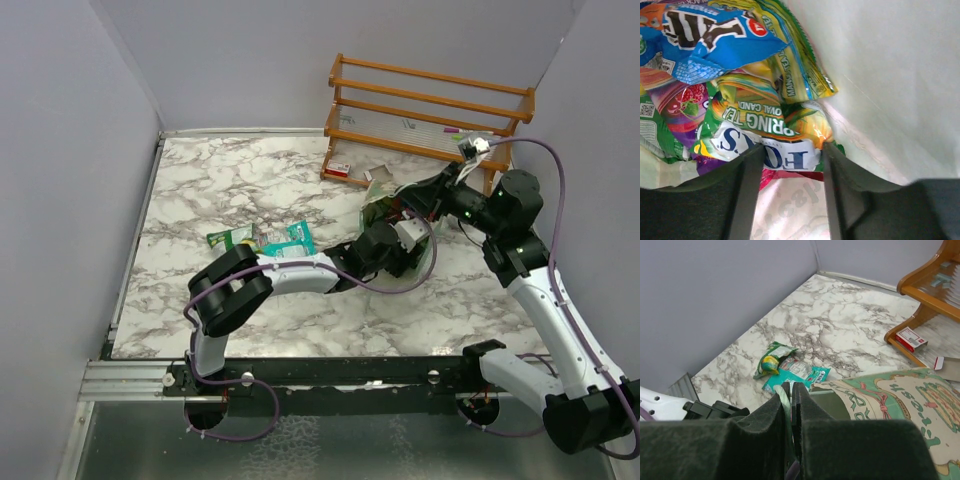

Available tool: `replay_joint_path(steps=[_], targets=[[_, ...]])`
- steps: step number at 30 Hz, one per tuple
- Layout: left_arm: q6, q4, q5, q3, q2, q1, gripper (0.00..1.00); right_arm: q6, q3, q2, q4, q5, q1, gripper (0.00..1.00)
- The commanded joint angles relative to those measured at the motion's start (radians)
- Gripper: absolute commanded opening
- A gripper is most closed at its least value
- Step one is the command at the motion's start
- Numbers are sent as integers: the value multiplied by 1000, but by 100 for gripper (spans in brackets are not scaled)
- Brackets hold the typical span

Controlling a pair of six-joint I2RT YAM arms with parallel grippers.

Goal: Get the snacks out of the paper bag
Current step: Take out the snack from the paper bag.

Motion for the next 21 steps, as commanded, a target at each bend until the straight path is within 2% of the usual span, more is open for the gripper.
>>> replay_joint_path(steps=[1, 4, 14, 21], targets=[[33, -25, -95, 8, -11, 21, 43, -13, 47, -42, 12, 13, 5, 7], [43, -18, -111, -6, -30, 23, 30, -9, 34, -53, 22, 12, 5, 7], [34, -69, -110, -41, -102, 22, 0, -16, 29, -61, 11, 25, 5, 7], [16, -80, -88, -111, -198, 21, 0, -19, 6, -70, 21, 43, 5, 7]])
